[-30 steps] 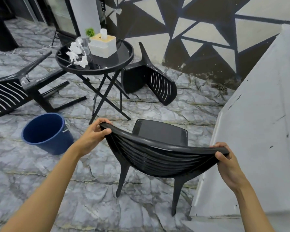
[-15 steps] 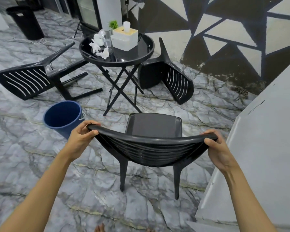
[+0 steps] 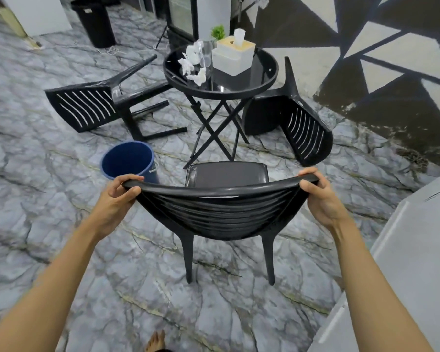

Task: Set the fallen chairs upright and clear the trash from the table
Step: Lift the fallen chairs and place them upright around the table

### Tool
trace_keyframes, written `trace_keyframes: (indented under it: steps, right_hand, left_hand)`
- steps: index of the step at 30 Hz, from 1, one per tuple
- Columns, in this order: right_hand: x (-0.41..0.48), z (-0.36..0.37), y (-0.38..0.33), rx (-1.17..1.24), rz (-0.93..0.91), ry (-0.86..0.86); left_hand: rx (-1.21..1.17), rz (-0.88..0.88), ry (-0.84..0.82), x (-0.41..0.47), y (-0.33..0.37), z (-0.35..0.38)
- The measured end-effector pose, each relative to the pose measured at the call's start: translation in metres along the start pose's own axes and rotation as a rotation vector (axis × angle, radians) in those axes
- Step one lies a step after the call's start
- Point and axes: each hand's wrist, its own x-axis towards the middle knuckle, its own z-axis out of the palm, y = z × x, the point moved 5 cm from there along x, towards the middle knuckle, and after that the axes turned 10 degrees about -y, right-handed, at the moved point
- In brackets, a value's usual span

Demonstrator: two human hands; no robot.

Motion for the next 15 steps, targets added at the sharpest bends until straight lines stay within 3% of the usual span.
trace_keyframes:
  steps: [15]
  right_hand:
    - [-0.035, -0.072, 0.018, 0.012, 0.085, 0.066]
  left_hand:
    - [0.02, -0.051, -0.019, 0.011, -0.017, 0.067]
